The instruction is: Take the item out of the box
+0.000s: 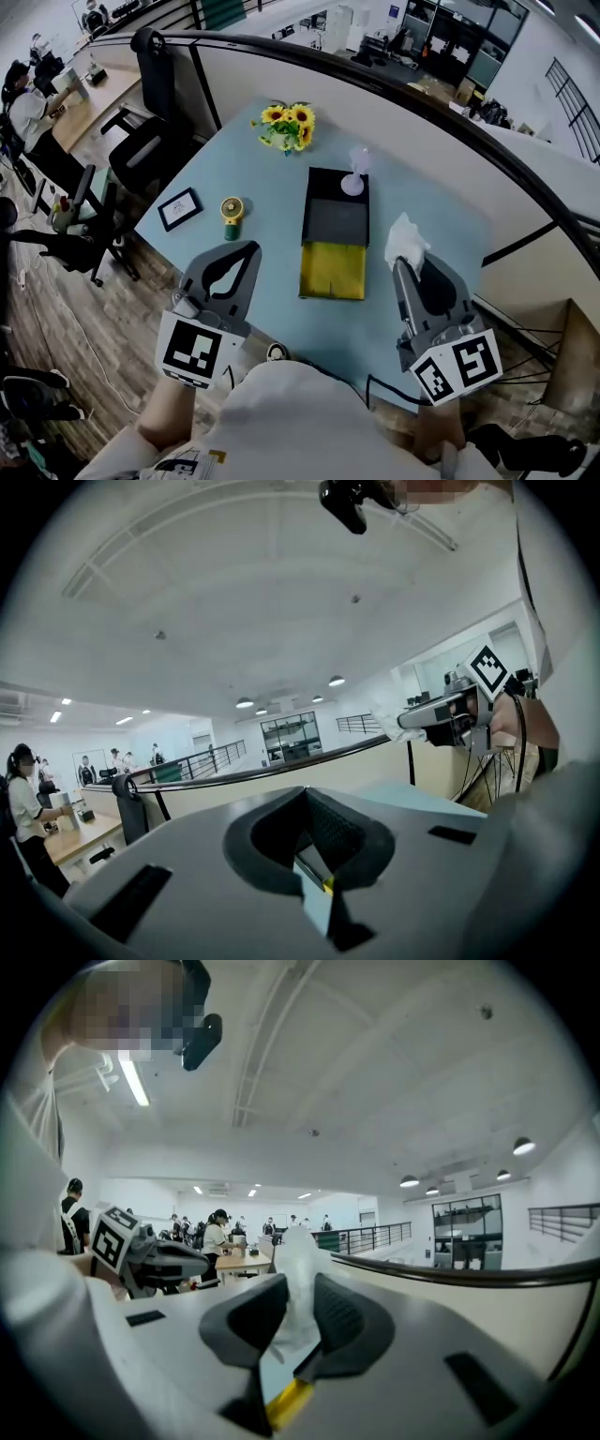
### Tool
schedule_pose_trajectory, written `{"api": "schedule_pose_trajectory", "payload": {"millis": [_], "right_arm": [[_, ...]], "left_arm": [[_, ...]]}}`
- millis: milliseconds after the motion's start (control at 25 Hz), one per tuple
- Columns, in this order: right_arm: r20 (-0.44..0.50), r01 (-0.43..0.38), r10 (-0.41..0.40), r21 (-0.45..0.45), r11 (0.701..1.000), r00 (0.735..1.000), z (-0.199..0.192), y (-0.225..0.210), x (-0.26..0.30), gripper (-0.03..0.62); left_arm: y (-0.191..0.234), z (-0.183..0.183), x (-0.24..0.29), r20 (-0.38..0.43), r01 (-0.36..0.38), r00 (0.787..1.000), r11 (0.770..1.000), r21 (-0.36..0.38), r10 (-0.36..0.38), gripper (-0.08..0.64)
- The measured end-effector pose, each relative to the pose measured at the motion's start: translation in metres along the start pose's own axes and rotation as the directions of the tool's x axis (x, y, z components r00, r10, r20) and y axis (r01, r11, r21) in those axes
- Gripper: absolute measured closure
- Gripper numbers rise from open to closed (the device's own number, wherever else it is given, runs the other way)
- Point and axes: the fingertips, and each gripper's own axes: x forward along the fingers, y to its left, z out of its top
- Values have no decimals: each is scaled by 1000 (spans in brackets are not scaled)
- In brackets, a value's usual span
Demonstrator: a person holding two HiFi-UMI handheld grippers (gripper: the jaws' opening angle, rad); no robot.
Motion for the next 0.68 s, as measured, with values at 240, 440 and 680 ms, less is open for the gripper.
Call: {"api": "schedule_pose_trajectory", "payload": {"millis": [240,440,680], "right_arm": [[-26,9,-9,3,1000,1000,-9,0,4,500],[-25,8,-8,-1,1000,1000,-9,1,6,500],[-19,9,-10,-6,1000,1000,-7,1,4,500]], "left_arm": [[1,-3,3,-6,5,1000,1000,-4,-5,557],[2,-1,3,3,5,1000,1000,-8,-5,558],[3,-1,0,-2,-1,1000,1000,-7,1,557]]}}
